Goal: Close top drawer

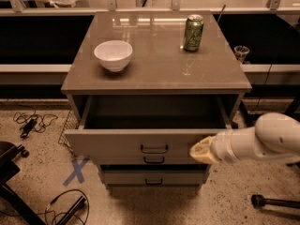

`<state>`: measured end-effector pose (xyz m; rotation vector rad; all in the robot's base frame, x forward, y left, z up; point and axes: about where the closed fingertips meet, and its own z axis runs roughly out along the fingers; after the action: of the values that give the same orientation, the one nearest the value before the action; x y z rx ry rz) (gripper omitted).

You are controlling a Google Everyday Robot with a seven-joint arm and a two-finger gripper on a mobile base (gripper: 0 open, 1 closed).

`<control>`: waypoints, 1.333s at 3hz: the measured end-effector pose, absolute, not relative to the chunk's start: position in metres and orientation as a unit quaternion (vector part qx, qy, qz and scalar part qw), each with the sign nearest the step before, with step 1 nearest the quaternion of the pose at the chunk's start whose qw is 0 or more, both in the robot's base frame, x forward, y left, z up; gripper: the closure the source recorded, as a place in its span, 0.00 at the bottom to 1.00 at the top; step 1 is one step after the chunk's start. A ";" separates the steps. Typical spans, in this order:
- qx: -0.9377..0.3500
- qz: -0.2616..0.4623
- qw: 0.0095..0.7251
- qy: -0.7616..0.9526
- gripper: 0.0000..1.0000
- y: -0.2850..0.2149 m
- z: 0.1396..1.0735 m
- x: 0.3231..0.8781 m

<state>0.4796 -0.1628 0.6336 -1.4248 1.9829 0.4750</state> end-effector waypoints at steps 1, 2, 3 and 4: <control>-0.552 0.185 0.328 0.744 1.00 -0.149 0.637 0.520; -0.552 0.185 0.328 0.744 1.00 -0.149 0.637 0.519; -0.557 0.189 0.330 0.738 1.00 -0.140 0.641 0.543; -0.565 0.194 0.333 0.730 1.00 -0.124 0.646 0.580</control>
Offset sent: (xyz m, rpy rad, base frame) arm 0.1045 0.0348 0.0118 0.0283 -0.0403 0.0607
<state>0.5805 -0.1244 0.6459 -1.4748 1.9072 0.5072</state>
